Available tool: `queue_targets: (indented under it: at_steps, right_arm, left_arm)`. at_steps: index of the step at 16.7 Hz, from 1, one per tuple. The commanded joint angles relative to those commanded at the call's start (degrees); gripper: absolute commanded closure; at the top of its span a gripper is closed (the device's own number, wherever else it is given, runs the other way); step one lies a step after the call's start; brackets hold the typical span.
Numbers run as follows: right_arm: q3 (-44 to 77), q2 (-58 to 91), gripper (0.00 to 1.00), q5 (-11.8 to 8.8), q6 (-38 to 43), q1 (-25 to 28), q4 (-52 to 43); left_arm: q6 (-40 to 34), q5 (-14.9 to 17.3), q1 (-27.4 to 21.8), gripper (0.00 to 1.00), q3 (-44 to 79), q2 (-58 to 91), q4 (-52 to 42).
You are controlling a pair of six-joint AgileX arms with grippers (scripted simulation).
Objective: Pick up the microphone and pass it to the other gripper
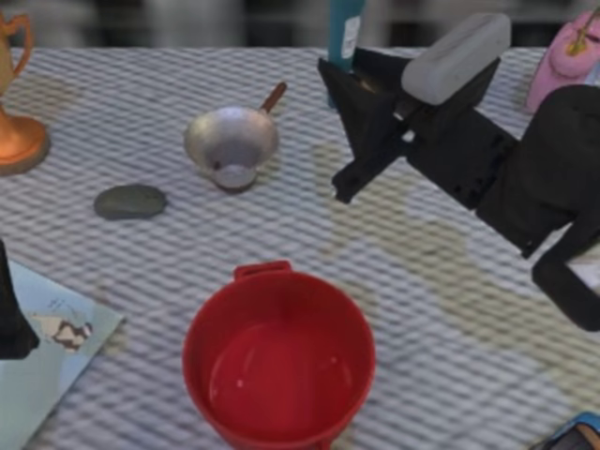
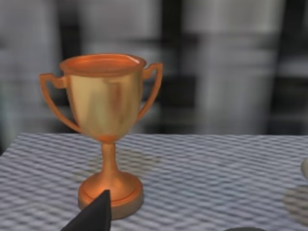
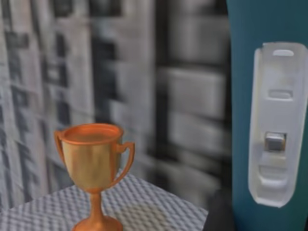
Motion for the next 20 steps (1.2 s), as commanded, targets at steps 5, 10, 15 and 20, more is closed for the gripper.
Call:
queue_targets:
  at_steps: [5,10,15,20]
  right_arm:
    - [-0.2,-0.3,1.0,0.2,-0.1,0.2,0.1]
    - [-0.2,-0.3,1.0,0.2,-0.1,0.2,0.1]
    - [-0.2,-0.3,1.0,0.2,-0.1,0.2,0.1]
    - [-0.2,-0.3,1.0,0.2,-0.1,0.2,0.1]
  left_arm:
    - [0.0,0.0,0.0,0.0,0.0,0.0,0.0]
    - [0.3,3.5,-1.3,0.0,3.0,3.8,1.8]
    - [1.9,15.7,-5.1,0.0,14.2,21.4,8.1]
    - [4.3,31.0,-9.8,0.0,28.6,45.8,16.3]
